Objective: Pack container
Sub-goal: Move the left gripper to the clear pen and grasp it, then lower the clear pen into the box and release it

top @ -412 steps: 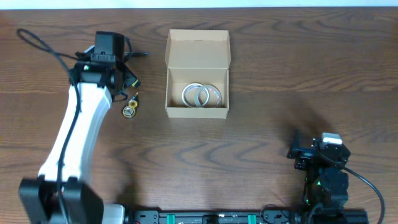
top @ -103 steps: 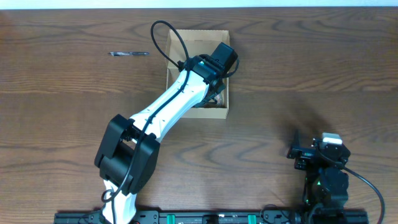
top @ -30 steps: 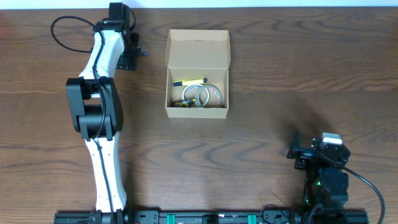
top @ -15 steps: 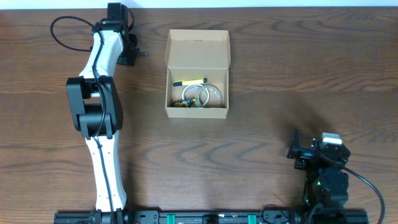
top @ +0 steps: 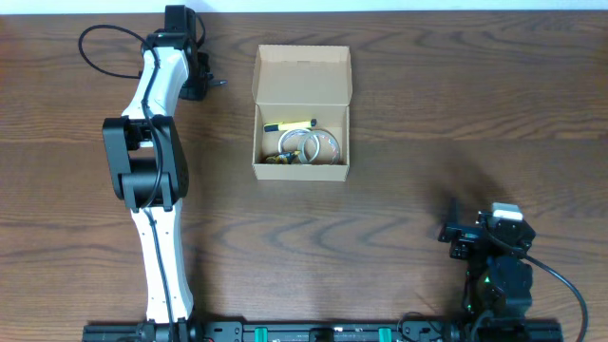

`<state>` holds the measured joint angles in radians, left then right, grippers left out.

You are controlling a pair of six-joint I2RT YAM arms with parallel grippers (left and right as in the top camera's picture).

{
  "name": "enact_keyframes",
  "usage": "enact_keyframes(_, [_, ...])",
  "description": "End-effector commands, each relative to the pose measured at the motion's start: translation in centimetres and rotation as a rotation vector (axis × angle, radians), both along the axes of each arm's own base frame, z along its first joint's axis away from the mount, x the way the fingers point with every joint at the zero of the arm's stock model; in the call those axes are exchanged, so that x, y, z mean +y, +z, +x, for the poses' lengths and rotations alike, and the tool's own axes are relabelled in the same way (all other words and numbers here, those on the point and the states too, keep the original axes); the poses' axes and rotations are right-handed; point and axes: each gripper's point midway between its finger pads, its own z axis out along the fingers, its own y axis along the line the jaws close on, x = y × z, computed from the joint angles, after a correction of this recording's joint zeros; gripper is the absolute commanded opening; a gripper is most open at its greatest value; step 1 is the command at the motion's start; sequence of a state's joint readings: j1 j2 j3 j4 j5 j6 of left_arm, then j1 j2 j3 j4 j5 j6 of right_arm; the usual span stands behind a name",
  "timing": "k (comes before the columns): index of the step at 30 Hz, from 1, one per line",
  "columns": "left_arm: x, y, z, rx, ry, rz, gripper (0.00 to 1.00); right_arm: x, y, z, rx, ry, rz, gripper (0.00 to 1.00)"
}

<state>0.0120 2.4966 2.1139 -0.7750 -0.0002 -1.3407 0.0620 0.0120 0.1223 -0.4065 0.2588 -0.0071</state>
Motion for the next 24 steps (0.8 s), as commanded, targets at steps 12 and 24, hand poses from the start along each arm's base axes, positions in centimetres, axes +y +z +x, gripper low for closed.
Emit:
enact_keyframes(12, [-0.3,1.3,-2.7,0.095,-0.058,0.062,0.06,-0.2,-0.1,0.0,-0.004,-0.014,0.016,0.99])
enact_keyframes(24, [-0.8,20.5,-8.4,-0.048,-0.278,0.306,0.06,-0.2,-0.1,0.0,-0.004,-0.014,0.016,0.99])
